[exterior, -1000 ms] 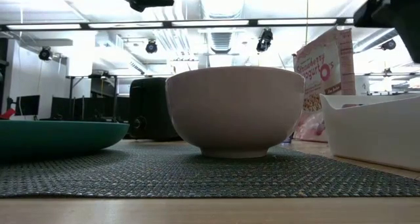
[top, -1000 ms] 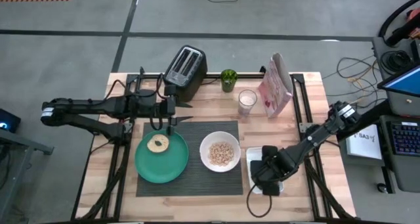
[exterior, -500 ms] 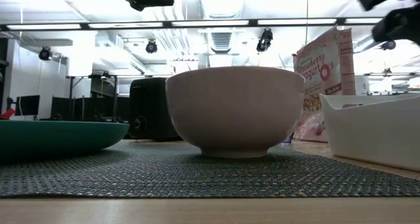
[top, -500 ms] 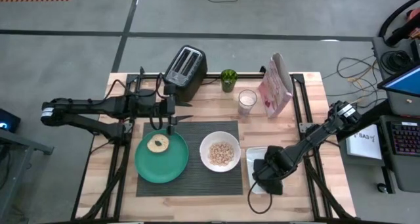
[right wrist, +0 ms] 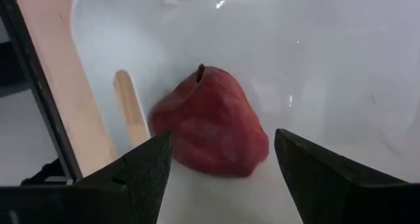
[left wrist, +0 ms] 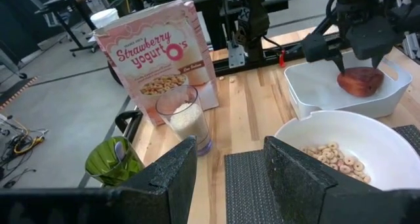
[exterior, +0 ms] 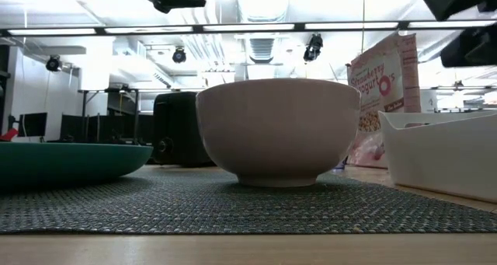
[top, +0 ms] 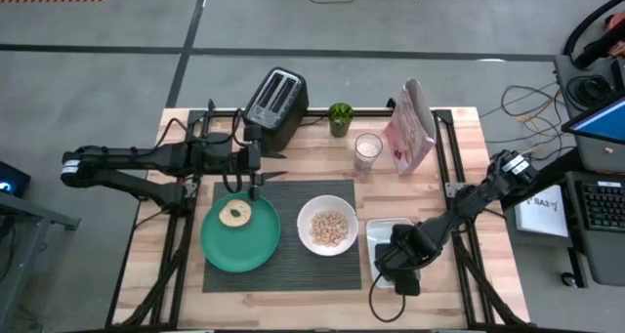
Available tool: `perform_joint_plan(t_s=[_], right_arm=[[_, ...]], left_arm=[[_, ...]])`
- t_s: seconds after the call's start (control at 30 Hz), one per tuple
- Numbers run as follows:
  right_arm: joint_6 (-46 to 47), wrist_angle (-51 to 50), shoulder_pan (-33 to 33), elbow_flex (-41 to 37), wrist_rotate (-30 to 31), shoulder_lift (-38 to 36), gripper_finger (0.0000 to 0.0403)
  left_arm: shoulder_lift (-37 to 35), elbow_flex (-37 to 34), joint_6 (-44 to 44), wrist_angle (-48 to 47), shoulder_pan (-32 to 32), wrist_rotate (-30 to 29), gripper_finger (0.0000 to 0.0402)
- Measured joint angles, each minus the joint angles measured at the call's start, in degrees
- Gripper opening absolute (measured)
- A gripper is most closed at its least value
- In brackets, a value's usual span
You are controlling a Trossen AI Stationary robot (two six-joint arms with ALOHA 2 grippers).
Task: Arrange a breakfast setting
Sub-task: Put the apple on the green plate
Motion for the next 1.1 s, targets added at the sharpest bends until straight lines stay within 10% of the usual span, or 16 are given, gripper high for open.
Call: perform_joint_plan(t_s=[1.1], right_arm=[[0.1, -1.7, -0.6, -4.2, -0.4, -1.6, 0.0256]], left_arm=[[0.1, 0.0, -0.2, 0.9, 0.0, 0.0, 0.0160]])
